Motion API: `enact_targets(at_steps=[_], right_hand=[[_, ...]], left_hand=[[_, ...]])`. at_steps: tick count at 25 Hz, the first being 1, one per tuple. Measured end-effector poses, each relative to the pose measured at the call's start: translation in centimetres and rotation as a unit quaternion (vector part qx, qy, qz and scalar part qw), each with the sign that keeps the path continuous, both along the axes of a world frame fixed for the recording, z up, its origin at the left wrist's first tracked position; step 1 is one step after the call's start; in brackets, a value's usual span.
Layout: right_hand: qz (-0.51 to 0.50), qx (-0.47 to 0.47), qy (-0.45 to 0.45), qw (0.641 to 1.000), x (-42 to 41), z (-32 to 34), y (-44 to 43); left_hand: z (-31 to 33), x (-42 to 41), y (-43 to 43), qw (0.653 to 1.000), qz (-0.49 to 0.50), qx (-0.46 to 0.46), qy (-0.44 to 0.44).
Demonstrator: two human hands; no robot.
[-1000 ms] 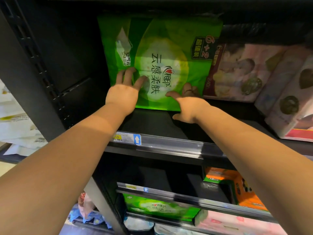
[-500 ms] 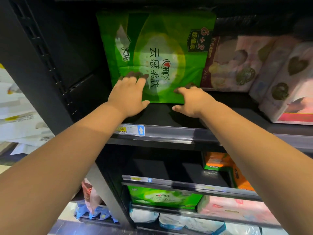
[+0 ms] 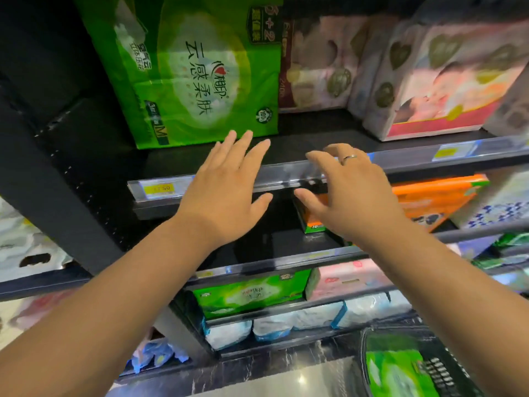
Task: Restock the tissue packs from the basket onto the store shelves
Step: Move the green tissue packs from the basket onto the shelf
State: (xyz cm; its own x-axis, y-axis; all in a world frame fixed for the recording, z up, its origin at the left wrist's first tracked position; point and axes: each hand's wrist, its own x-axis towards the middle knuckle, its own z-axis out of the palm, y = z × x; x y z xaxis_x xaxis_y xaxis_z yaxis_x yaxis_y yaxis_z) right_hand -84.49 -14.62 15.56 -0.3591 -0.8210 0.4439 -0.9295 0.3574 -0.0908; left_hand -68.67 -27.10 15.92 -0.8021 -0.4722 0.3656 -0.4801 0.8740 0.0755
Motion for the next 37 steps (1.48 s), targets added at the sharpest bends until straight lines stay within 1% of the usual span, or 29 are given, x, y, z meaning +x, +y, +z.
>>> enact_targets(at_steps=[2,5,11,15,18,22,26,29,32,35,37], right_hand=[[-0.021,-0.003,-0.009,1.0,0.6,-2.2,2.9],[-0.072,0.035,-0.04,0.996,1.3,-5.9,7.6],[-0.177,0.105,-0.113,0.972,0.7,-12.4,16.0],[-0.254,0.176,-0.191,0.932,-1.2,-16.5,21.0],[-0.283,0.197,-0.233,0.909,-3.5,-19.5,24.4],[-0.323,0.227,-0.284,0.874,-8.0,-22.9,29.6],[-0.346,0.245,-0.335,0.841,-12.6,-26.8,34.0],[-0.372,0.251,-0.378,0.81,-15.7,-30.6,36.6],[-0.401,0.245,-0.429,0.772,-17.7,-34.7,37.8],[-0.429,0.231,-0.473,0.735,-19.6,-39.3,38.2],[-0.456,0.223,-0.502,0.7,-21.2,-43.2,38.6]], left_hand=[[-1.8,-0.1,1.7,0.999,-0.051,0.011,0.009],[-5.2,-0.8,4.4,0.991,-0.126,0.037,0.004],[-11.9,-4.3,9.9,0.968,-0.203,0.135,-0.06],[-15.5,-9.1,14.6,0.942,-0.262,0.176,-0.114],[-17.8,-13.2,17.8,0.926,-0.292,0.178,-0.157],[-21.8,-19.4,22.4,0.908,-0.316,0.201,-0.189],[-26.3,-25.4,26.5,0.89,-0.317,0.219,-0.244],[-30.5,-29.5,28.7,0.874,-0.324,0.213,-0.294],[-35.1,-33.0,30.0,0.85,-0.349,0.212,-0.334],[-39.8,-36.5,31.2,0.819,-0.368,0.222,-0.38],[-44.2,-39.1,31.9,0.797,-0.367,0.237,-0.416]])
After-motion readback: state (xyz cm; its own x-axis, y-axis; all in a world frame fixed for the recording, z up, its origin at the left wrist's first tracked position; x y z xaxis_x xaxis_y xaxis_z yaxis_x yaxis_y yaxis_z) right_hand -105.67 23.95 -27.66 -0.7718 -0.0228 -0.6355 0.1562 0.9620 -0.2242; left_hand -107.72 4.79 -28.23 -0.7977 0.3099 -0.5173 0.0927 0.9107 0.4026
